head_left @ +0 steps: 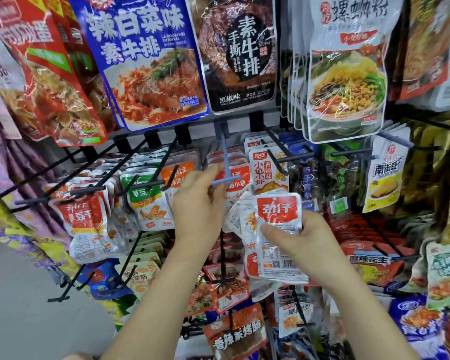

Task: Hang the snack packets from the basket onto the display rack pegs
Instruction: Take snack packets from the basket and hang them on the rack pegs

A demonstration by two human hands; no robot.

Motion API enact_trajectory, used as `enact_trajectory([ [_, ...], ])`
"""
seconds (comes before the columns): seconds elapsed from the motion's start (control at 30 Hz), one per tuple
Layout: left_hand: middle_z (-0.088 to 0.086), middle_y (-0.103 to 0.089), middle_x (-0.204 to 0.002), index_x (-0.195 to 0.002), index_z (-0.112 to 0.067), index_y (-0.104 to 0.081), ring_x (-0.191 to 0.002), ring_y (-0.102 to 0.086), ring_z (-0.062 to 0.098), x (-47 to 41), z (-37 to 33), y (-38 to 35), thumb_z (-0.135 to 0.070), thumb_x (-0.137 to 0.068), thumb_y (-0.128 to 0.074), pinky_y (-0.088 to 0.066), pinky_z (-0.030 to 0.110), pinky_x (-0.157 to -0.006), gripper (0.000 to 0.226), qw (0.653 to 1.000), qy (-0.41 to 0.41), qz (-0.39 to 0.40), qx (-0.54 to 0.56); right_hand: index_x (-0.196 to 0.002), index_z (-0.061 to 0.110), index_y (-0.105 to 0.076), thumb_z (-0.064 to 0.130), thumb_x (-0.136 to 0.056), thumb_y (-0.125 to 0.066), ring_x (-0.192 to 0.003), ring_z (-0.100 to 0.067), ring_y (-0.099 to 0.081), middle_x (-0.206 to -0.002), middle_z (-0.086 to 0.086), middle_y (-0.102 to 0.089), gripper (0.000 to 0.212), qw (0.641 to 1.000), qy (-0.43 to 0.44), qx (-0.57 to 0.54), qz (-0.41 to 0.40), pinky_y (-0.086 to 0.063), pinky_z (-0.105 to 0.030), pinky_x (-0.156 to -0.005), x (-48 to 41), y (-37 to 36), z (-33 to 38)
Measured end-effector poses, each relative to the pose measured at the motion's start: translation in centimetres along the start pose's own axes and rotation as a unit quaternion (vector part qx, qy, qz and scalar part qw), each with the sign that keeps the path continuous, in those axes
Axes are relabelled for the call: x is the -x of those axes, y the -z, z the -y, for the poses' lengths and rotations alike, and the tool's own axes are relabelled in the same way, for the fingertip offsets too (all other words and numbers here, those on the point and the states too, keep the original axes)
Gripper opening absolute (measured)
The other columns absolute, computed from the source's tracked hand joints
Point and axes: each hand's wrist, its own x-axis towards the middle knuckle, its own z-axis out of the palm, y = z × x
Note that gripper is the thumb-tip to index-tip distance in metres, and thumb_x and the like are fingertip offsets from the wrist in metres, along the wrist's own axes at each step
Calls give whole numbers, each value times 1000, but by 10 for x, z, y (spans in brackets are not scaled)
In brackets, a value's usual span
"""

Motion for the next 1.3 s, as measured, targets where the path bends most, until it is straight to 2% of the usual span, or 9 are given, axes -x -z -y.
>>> enact_trajectory([
  [0.17,-1,-51,-93,-125,-17,-64,-71,-49,15,-8,2,-8,-1,-88,-63,-43,27,-61,40,998,-40,-15,-56,-91,16,-73,19,-78,-73,-87,-22,-74,-94,-3,-77,13,970,-91,-218,-53,-58,-43,-80,8,6,-3],
  [0.47,6,-53,-121,-130,-15,-56,-85,-56,17,22,-1,1,-16,-94,-59,-52,31,-71,36,996,-52,-12,-75,-97,8,-69,20,-74,-69,-83,-29,-74,-95,-11,-76,25,927,-118,-345,-83,-61,-40,-64,27,0,0],
  [0.57,-19,-57,-109,-113,-30,-64,-94,-55,1,56,-24,24,-41,-90,-56,-49,23,-80,26,996,26,69,40,-98,9,-70,20,-78,-69,-86,-27,-74,-96,-8,-76,22,938,-97,-317,-104,-60,-41,-71,33,-3,0],
  [0.67,-31,-47,-104,-114,-47,-57,-96,-47,-12,78,-47,36,-69,-64,-65,-42,11,-76,56,968,89,223,69,-97,13,-72,20,-81,-70,-88,-18,-74,-94,-3,-77,18,957,-48,-261,-113,-59,-33,-74,39,-11,4],
  [0.87,-16,-66,-70,-82,-28,-68,-58,-55,-7,71,-44,39,-29,-69,-85,-41,8,-55,21,952,210,183,126,-103,21,-71,43,-75,-65,-100,-19,-71,-104,1,-75,36,976,-16,-212,-56,-53,-42,-88,45,-17,7],
  [1.07,1,-75,-80,-84,-16,-66,-76,-71,22,75,-39,46,-13,-85,-71,-57,40,-69,6,889,313,128,309,-115,22,-64,24,-83,-65,-90,-30,-73,-107,-6,-74,33,971,-21,-235,-38,-61,-44,-69,49,-11,2],
  [1.13,-5,-70,-73,-78,-22,-61,-68,-66,16,78,-35,50,-15,-88,-68,-53,36,-65,15,926,259,53,270,-126,41,-55,29,-83,-68,-111,-33,-65,-128,-1,-65,46,975,-10,-205,-92,-55,-57,-85,48,-8,-2],
  [1.2,-13,-56,-64,-75,-26,-57,-58,-49,6,81,-33,55,-14,-90,-66,-41,21,-57,21,990,66,-11,123,-125,57,-47,29,-85,-70,-125,-32,-56,-143,7,-51,53,982,9,-138,-126,-49,-61,-93,48,-5,-4],
  [1.3,-6,-64,-89,-92,-17,-68,-75,-55,13,93,-29,51,-11,-83,-62,-46,24,-62,13,971,-228,8,-65,-98,36,-69,16,-94,-61,-91,-28,-71,-114,-5,-69,22,977,-6,-167,-131,-59,-47,-73,47,-8,-4],
])
